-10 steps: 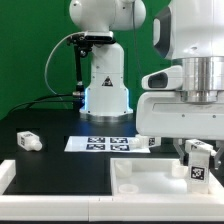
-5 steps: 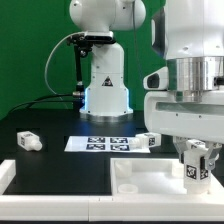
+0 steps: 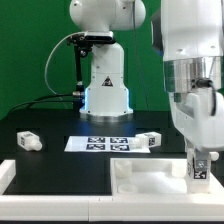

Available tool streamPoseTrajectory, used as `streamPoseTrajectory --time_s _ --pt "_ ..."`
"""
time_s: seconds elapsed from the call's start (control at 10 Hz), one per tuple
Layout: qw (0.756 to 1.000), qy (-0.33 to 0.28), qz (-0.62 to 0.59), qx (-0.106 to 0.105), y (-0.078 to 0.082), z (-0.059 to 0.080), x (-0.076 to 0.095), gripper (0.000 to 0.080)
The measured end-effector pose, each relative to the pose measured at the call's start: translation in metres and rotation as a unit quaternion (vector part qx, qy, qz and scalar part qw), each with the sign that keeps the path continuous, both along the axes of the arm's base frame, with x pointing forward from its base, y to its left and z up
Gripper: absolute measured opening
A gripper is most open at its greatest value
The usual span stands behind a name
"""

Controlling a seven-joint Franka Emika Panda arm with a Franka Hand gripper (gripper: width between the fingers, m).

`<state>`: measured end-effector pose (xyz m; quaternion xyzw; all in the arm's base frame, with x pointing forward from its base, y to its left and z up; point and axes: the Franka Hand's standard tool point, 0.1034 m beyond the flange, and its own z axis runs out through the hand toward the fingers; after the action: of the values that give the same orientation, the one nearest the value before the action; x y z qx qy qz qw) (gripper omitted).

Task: Assemble one leg

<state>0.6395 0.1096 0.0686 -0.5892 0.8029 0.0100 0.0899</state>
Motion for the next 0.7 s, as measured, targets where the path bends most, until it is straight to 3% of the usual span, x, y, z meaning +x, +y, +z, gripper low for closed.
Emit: streamPoseTrajectory --time_s 0.5,0.6,0.7 --pt "0.999 0.003 -0.045 0.003 0.0001 -0.0002 -0.0001 0.0288" --pt "0.999 0.002 -0.033 0.001 0.0003 -0.0003 -0.0001 0.0350" --pt "1.000 -0.001 -0.012 -0.002 0.0007 -0.0003 -0.0002 0.0557"
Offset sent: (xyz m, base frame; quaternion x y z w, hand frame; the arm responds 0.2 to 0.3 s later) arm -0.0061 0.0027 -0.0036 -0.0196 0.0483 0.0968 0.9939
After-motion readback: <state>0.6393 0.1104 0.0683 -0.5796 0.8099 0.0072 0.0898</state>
